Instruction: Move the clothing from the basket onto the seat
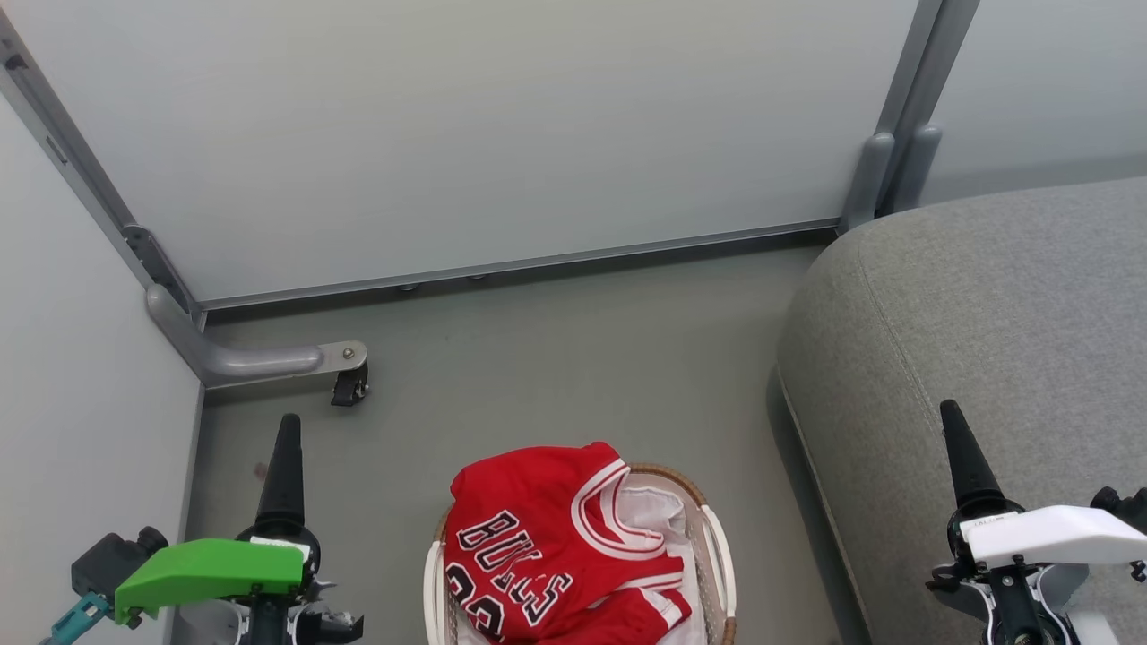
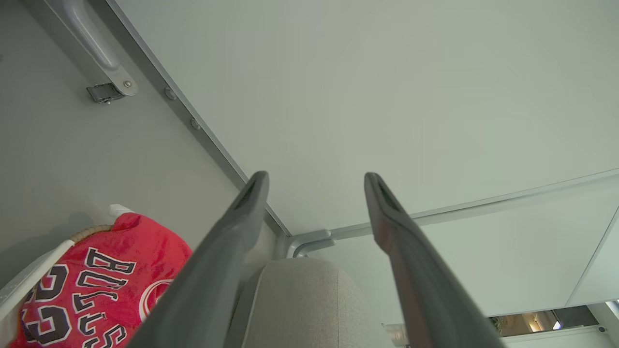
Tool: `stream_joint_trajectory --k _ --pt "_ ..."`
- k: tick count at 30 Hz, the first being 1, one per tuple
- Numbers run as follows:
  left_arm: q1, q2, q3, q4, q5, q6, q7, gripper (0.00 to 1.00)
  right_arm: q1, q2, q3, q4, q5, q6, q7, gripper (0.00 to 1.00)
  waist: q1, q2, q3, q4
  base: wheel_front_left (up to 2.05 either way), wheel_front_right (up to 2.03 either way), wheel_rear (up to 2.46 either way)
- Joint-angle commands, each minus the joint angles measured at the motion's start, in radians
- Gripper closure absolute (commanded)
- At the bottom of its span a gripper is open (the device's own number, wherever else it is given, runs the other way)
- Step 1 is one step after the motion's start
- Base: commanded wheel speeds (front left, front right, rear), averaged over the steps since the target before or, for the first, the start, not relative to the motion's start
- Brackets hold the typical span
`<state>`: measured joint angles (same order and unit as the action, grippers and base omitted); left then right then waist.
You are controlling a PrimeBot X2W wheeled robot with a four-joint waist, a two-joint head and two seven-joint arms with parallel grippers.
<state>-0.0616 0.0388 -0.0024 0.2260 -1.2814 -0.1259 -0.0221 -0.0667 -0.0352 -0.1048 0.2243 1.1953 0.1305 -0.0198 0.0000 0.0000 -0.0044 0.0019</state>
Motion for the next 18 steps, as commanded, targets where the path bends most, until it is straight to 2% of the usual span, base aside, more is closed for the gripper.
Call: stream_joint_trajectory --k 1,12,18 --pt "-0.010 0.006 -0.004 -0.023 0.045 -0.002 -0.011 0.00 0.001 -0.008 -0.004 -0.025 -0.043 0.000 -0.012 0.00 0.0000 0.0000 0.000 0.000 0.00 0.00 0.00" --pt "0.007 0.008 -0.024 -0.047 0.261 0.012 -0.050 0.00 0.016 -0.010 0.007 -0.059 -0.294 0.000 -0.051 0.00 0.0000 0.0000 0.002 0.001 0.00 0.00 0.00" --pt "0.024 0.008 -0.041 -0.043 0.353 0.015 -0.070 0.00 0.025 -0.011 0.014 -0.049 -0.385 0.000 -0.071 0.00 0.0000 0.0000 0.002 0.003 0.00 0.00 0.00"
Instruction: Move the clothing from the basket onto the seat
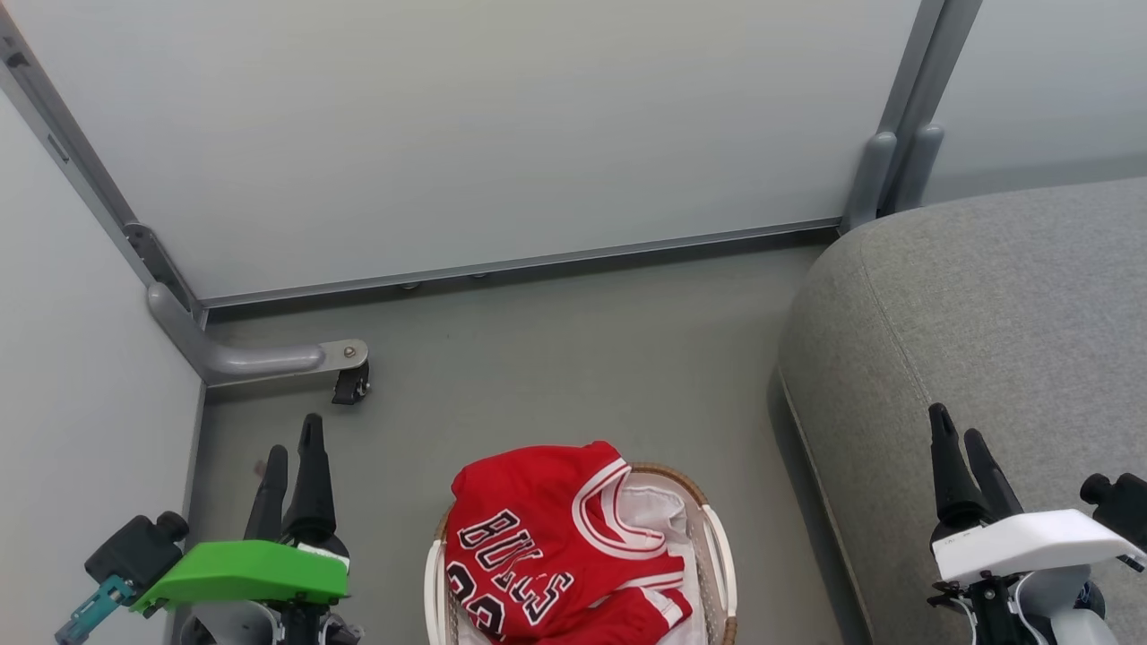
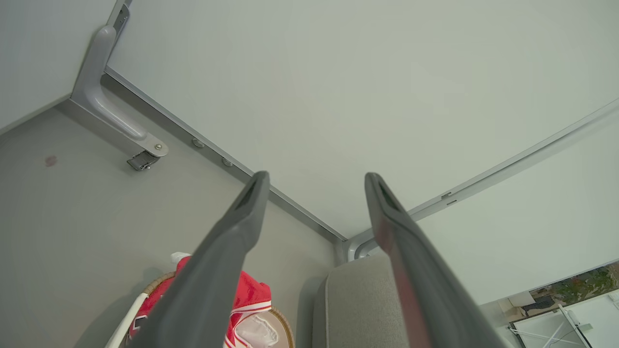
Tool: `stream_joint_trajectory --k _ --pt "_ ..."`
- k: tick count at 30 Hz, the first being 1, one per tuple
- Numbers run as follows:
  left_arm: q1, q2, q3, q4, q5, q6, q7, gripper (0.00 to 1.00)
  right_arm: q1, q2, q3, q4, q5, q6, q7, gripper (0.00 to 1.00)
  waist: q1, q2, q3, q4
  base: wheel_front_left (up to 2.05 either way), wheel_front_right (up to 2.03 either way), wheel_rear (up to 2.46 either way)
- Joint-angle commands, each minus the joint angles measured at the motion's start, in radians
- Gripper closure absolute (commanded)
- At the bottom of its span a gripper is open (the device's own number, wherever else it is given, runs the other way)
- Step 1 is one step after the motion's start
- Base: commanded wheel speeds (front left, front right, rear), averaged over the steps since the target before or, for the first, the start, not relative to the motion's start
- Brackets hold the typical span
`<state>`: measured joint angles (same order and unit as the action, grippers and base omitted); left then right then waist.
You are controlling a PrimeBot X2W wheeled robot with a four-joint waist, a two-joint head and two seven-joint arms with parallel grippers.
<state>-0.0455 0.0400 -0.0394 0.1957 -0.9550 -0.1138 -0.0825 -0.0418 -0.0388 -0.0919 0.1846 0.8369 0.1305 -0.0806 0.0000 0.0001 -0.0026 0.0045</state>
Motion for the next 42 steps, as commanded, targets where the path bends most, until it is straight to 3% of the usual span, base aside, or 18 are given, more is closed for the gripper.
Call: stream_joint_trajectory --k 1,17,42 --pt "0.009 0.007 -0.006 -0.011 0.039 0.003 -0.012 0.00 0.001 -0.007 0.002 -0.009 -0.039 0.000 -0.013 0.00 0.0000 -0.0001 0.000 0.000 0.00 0.00 0.00" --pt "0.026 0.009 -0.027 0.038 0.249 0.019 -0.058 0.00 0.014 -0.009 0.018 0.008 -0.269 0.000 -0.059 0.00 0.0000 -0.0001 0.004 0.003 0.00 0.00 0.00" --pt "0.032 0.011 -0.046 0.097 0.434 0.023 -0.117 0.00 0.028 -0.011 0.022 0.023 -0.527 0.000 -0.119 0.00 0.0000 -0.0001 0.011 0.011 0.00 0.00 0.00"
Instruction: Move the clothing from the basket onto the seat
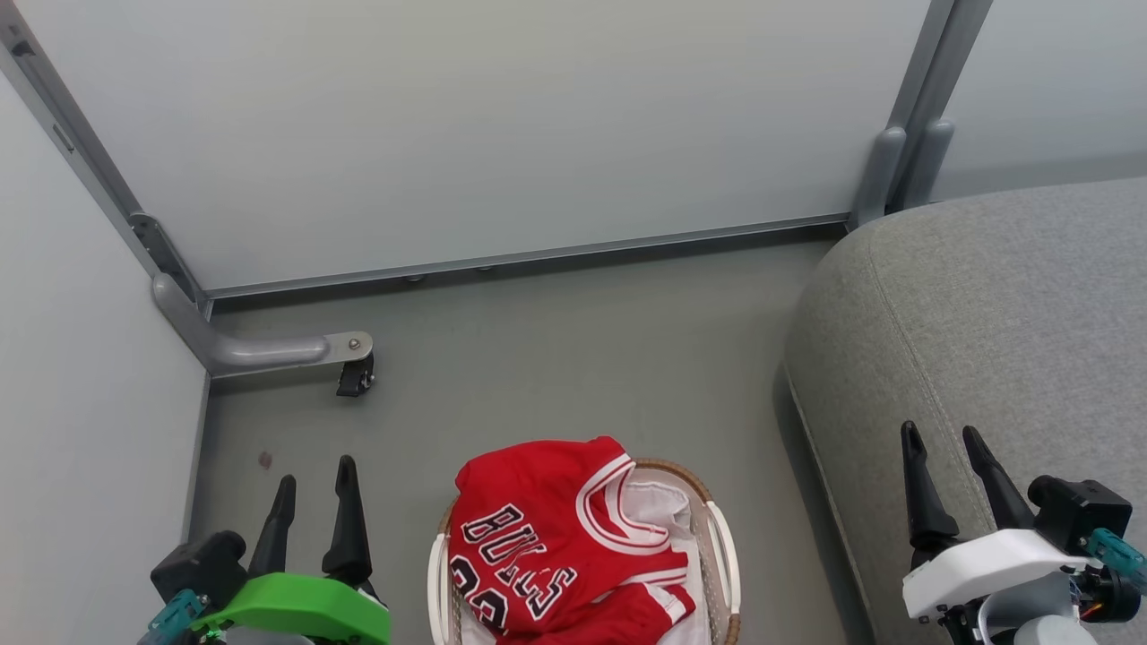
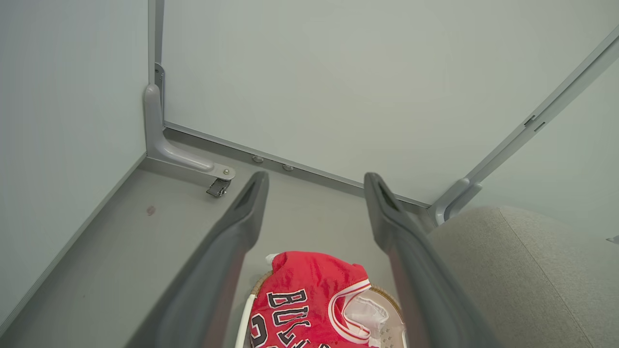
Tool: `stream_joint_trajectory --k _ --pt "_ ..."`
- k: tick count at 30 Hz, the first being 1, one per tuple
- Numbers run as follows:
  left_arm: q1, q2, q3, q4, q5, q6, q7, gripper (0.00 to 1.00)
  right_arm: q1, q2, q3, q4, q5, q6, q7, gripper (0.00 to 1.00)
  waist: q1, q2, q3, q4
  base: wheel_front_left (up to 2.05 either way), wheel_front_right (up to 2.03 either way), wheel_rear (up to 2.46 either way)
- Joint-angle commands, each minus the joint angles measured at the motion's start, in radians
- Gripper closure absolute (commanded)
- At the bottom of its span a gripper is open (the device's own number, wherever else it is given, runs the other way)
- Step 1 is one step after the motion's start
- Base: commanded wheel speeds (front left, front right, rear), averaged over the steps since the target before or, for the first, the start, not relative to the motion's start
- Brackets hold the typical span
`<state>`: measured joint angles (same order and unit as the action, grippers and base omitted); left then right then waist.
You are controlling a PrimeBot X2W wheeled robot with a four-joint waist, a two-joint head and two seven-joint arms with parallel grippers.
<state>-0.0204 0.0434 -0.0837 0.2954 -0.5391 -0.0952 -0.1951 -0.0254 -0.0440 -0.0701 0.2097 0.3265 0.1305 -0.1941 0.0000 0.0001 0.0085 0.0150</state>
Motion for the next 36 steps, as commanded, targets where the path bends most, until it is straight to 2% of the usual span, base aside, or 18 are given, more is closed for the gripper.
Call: stream_joint_trajectory --k 1,36 --pt "0.008 0.008 -0.003 0.000 0.026 0.006 -0.008 0.00 0.012 -0.006 0.001 -0.002 -0.027 0.000 -0.009 0.00 0.0000 -0.0001 0.001 0.000 0.00 0.00 0.00" --pt "0.006 0.010 -0.051 0.086 0.215 -0.006 -0.071 0.00 0.023 -0.009 0.010 0.011 -0.275 0.000 -0.073 0.00 0.0000 -0.0001 0.007 0.006 0.00 0.00 0.00"
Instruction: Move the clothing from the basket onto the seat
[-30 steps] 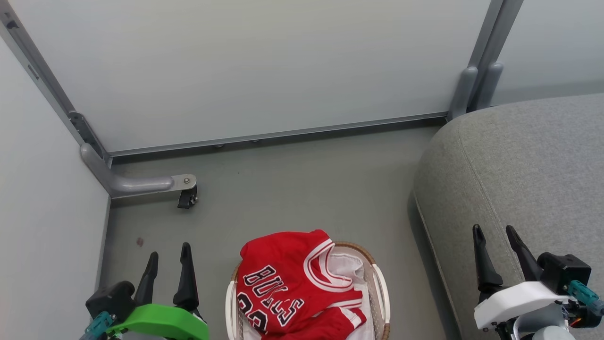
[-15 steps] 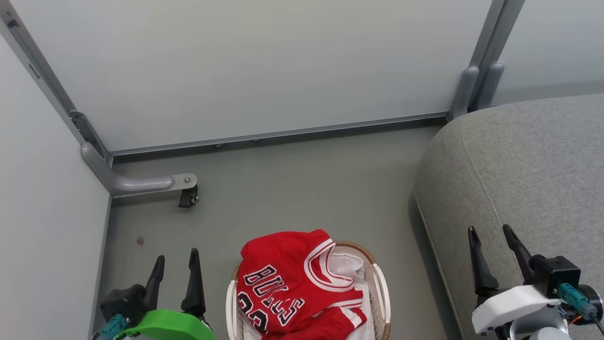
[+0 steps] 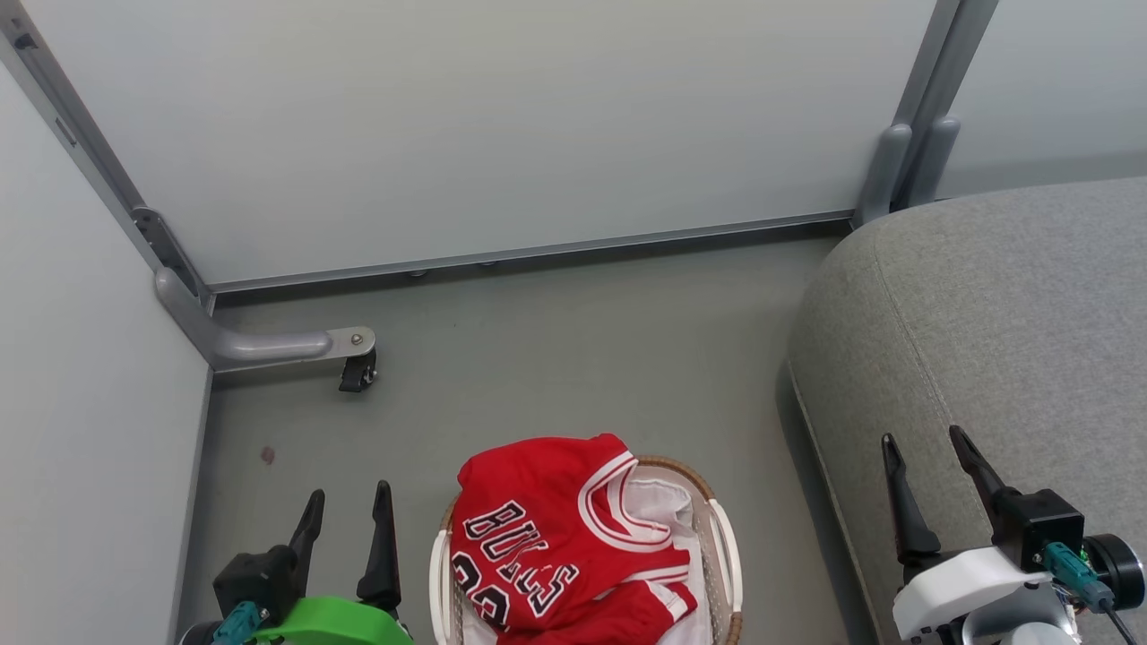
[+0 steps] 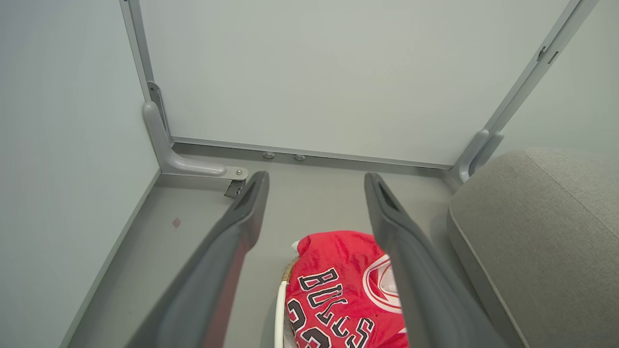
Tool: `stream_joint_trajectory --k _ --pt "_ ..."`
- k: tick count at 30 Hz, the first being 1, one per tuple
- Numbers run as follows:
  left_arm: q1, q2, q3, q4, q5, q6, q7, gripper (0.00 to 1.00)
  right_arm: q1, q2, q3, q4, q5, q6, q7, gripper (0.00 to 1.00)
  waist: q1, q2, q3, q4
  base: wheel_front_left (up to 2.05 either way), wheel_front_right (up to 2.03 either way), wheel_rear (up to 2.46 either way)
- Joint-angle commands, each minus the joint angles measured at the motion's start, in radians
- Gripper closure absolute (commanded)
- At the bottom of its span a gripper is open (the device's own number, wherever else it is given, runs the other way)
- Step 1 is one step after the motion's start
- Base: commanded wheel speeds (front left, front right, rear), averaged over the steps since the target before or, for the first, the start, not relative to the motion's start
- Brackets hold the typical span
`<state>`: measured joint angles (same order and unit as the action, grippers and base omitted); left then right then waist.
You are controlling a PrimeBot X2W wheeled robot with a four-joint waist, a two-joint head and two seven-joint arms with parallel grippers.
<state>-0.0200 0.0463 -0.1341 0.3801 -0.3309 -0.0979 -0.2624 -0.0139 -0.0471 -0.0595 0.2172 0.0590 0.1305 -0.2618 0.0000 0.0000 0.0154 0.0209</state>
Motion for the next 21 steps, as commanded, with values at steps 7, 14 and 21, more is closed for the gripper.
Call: stream_joint_trajectory --k 7,14,21 --pt "0.003 0.007 -0.001 0.005 0.007 -0.005 -0.002 0.00 0.008 -0.006 -0.002 0.006 -0.007 0.000 -0.005 0.00 0.0000 0.0000 0.002 0.000 0.00 0.00 0.00" --pt "-0.001 0.007 -0.003 0.011 0.009 -0.005 -0.002 0.00 0.007 -0.006 -0.001 0.004 -0.004 0.000 -0.005 0.00 0.0000 0.0000 0.004 -0.001 0.00 0.00 0.00" --pt "-0.008 0.007 -0.004 0.005 -0.003 -0.006 -0.002 0.00 -0.002 -0.006 -0.003 -0.004 -0.001 0.000 -0.005 0.00 0.0000 0.0000 0.023 -0.002 0.00 0.00 0.00"
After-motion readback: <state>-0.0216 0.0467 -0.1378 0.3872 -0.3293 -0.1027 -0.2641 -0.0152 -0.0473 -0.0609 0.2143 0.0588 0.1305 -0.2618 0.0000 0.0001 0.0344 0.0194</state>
